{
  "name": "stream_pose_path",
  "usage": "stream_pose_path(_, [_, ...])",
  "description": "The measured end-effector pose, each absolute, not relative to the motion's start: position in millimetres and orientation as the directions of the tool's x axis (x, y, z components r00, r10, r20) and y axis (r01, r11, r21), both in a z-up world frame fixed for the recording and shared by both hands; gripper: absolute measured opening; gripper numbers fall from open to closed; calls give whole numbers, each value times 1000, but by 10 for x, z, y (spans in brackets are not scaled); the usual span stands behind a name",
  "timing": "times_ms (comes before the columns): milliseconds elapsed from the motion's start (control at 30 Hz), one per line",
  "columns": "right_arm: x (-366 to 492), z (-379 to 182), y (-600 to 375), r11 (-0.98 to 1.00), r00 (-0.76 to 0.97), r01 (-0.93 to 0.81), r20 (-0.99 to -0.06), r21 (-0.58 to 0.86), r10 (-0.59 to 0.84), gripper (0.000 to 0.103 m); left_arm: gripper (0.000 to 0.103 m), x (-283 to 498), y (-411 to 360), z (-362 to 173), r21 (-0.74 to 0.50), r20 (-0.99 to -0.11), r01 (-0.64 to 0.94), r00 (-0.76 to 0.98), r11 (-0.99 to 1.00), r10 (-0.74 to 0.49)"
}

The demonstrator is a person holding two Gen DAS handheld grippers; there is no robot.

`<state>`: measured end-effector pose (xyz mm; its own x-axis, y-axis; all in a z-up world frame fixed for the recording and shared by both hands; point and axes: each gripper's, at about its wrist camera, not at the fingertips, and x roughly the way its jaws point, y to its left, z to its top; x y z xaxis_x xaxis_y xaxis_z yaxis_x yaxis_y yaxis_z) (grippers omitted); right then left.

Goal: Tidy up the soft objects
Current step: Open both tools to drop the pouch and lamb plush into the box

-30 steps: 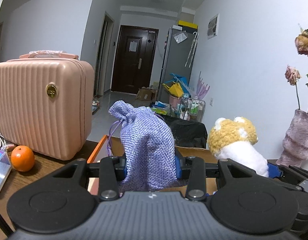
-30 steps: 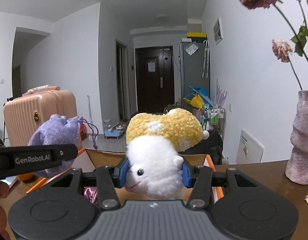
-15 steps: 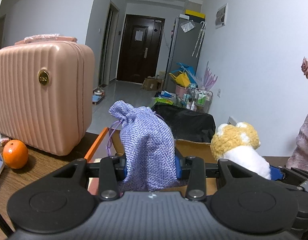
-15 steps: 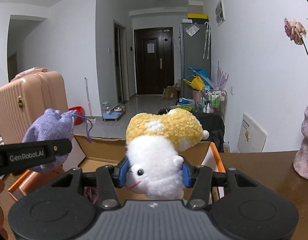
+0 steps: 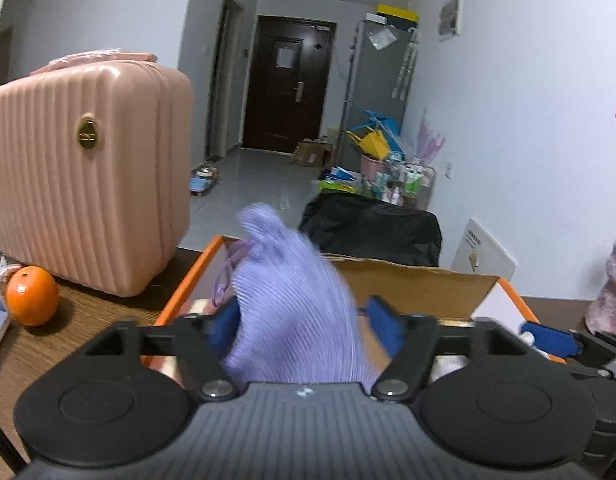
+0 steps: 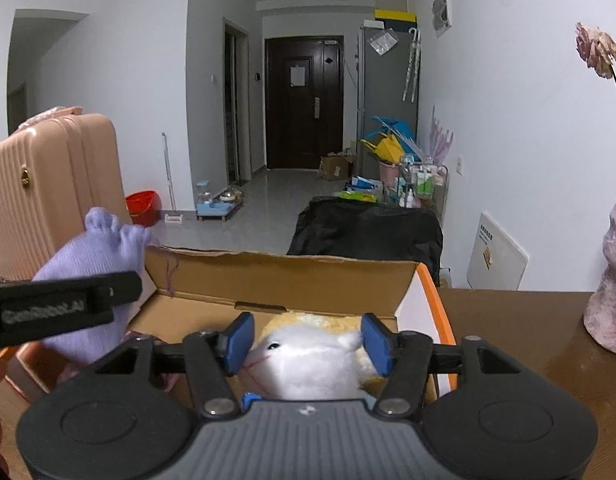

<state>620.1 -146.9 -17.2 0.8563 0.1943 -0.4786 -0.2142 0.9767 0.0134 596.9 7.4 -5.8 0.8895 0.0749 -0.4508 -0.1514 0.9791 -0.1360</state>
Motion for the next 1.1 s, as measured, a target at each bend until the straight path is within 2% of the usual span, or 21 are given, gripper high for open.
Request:
stream_pose_path(33, [6208,-178,-1473,978,856,-206,-482,14,188,73,91,5953,83,-50,-132,-443,-168,892,977,93])
stream_pose_path(67, [6211,-183,-1475,980,857,-196,-483,13,178,82,95,5932,89,-41,-129,-435,-181,894,975,108])
stream_pose_path(100, [6210,-182,-1479,983,860,-186,-482,10,168,90,103,5925,100,-32,-129,-431,-194,894,973,121])
stream_pose_path(200, [6193,-164,-1496,986,870,-164,-470,13,151,102,103,5927,132,-30,-127,-435,-228,887,965,152])
stream_pose_path(1100, [6024,-68,-1593,987,874,-160,-464,9,146,103,103,5808,102,20,-88,-436,-241,882,967,180])
